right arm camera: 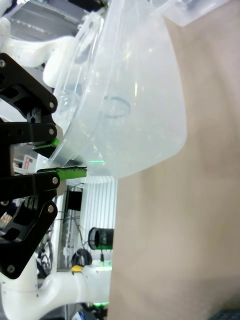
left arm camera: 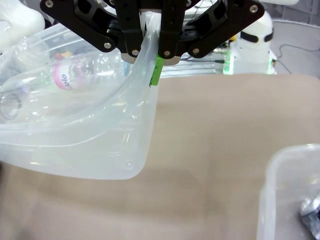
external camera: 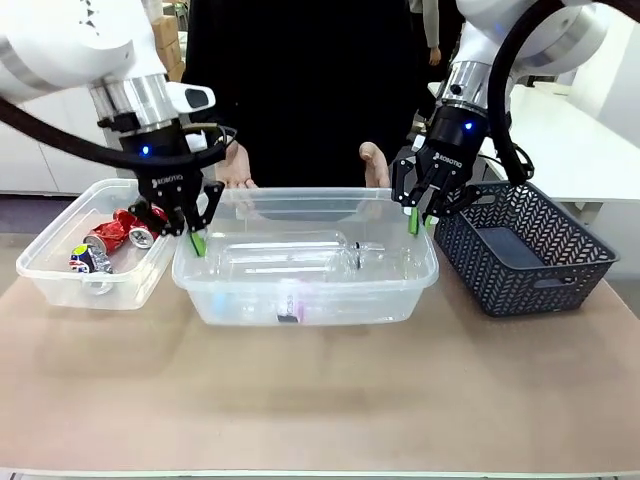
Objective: Sort the waste into each basket.
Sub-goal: Offer the picked Organizing box to the human, then release the Organizing box you were holding.
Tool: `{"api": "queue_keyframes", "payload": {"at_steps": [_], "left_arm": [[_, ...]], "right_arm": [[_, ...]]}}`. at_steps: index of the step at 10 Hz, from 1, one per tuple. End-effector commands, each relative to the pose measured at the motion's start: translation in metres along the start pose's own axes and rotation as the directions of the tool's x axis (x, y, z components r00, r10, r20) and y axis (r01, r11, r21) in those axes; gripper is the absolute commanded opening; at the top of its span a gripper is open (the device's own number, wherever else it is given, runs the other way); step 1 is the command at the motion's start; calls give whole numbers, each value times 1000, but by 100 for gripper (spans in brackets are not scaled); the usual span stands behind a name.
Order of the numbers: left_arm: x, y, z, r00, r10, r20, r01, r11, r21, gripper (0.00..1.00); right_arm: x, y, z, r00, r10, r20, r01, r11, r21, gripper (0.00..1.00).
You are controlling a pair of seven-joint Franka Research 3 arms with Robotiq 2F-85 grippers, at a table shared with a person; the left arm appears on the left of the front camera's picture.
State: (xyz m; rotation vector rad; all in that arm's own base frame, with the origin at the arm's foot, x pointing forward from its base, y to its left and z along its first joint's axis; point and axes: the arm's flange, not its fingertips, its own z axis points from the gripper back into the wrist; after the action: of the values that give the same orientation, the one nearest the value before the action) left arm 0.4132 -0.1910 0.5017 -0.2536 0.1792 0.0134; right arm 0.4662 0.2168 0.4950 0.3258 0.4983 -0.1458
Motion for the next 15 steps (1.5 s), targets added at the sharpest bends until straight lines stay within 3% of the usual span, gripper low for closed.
{"api": "queue_keyframes", "payload": {"at_steps": [1,4,6,10,11,15], "left_arm": [[53,6,44,1000,-19,19,19,1000,-3,4],[106,16,51,999,-30,-43,29,999,-33,4],[123,25,40,998,-16,-69,12,998,-58,4],[128,30,35,996,7,-88,-15,995,-94,4],[129,12,20,997,-5,-71,0,998,-60,4],[129,12,20,997,-5,-71,0,998,-60,4]], "right_arm": [[44,8,32,999,39,-20,-40,998,-46,9],[100,22,69,998,28,-58,-31,999,-41,9],[128,25,75,996,-7,-90,4,999,-32,9],[139,17,64,993,-55,-109,56,998,11,9],[133,27,54,994,24,-107,-22,1000,21,9],[133,27,54,994,24,-107,-22,1000,21,9]]}}
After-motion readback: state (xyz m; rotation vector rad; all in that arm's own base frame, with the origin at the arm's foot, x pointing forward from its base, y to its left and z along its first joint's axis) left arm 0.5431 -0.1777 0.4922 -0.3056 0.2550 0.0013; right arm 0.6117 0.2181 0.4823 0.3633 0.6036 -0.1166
